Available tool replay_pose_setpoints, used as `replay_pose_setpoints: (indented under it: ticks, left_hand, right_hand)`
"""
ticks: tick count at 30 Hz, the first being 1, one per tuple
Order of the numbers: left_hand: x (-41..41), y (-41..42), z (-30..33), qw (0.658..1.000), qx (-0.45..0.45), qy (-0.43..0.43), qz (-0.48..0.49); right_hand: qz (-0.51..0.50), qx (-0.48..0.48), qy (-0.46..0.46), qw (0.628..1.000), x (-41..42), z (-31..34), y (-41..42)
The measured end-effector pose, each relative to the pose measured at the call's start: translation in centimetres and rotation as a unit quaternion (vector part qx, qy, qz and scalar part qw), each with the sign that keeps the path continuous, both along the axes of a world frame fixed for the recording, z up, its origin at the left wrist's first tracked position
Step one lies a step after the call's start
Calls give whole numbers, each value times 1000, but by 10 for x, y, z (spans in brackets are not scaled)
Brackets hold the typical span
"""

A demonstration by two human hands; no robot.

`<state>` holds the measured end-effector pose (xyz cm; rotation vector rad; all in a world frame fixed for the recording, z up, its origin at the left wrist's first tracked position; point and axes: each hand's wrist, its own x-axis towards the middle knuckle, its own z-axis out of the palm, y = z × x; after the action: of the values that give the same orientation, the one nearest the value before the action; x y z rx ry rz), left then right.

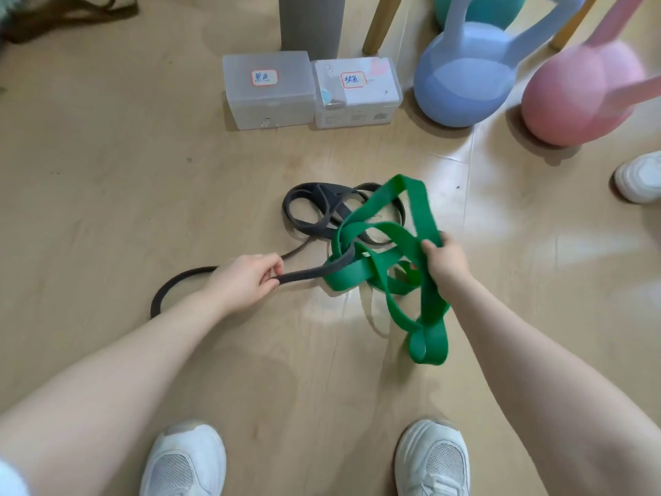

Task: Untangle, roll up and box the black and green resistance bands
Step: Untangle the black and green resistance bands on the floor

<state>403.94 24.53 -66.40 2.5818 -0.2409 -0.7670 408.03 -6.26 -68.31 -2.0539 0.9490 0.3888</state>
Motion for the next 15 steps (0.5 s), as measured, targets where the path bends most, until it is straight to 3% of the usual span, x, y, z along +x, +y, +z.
replay_pose_setpoints:
  ticks: [3, 5, 8, 10, 11, 15]
  left_hand:
    - [9, -26, 0, 999, 38, 11, 30]
    - [14, -41, -2, 999, 34, 4, 38]
    - [17, -62, -7, 997, -48, -5, 56]
    - [21, -73, -13, 996, -75, -10, 52]
    - [23, -77, -17, 996, -78, -8, 50]
    - [27, -88, -28, 995, -82, 7, 59]
  right_hand:
    - [78, -64, 91, 991, -13, -1, 17]
    - [174, -191, 117, 959, -16, 4, 29]
    - [363, -323, -68, 871, -12, 22, 53]
    - [459, -283, -161, 827, 8, 27, 64]
    - [511, -256, -162, 805, 18, 26, 67]
    - [696, -238, -55, 675, 43, 3, 69]
